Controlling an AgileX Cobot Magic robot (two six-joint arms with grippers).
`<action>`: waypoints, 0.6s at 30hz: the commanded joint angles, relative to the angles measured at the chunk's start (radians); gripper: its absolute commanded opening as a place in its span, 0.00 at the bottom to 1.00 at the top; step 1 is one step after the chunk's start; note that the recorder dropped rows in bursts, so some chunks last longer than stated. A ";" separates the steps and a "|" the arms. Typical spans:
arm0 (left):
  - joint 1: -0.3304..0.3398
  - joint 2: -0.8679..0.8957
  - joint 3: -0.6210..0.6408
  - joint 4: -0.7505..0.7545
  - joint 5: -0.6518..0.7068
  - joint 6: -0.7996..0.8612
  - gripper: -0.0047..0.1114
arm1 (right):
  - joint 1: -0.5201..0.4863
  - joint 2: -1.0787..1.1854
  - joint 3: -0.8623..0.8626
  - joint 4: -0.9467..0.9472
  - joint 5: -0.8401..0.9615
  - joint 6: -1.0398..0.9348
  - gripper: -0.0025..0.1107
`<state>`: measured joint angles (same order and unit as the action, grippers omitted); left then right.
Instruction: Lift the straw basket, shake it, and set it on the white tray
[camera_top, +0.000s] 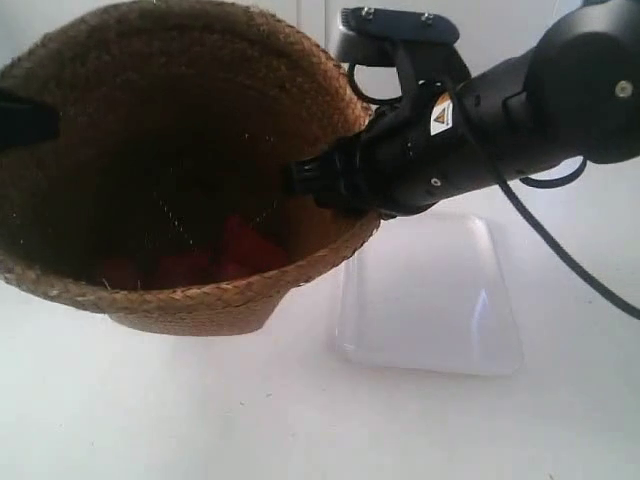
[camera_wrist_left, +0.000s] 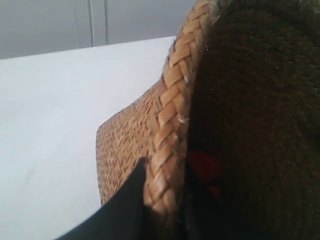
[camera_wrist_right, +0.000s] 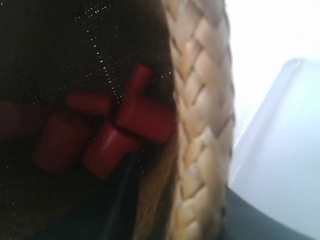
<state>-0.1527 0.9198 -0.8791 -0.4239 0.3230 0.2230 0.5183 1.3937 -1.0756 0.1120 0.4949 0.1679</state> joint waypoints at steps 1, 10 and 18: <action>0.001 -0.007 -0.016 0.009 -0.017 0.042 0.04 | -0.010 -0.006 0.007 -0.037 0.002 -0.024 0.02; 0.001 0.048 -0.016 0.007 -0.014 0.042 0.04 | -0.010 -0.006 0.081 -0.036 -0.067 -0.024 0.02; 0.001 -0.051 -0.195 -0.020 0.045 0.058 0.04 | 0.000 -0.159 -0.110 -0.024 0.058 -0.091 0.02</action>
<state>-0.1527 0.9699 -0.9499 -0.4234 0.3608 0.2342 0.5183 1.3486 -1.0758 0.1256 0.5071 0.1516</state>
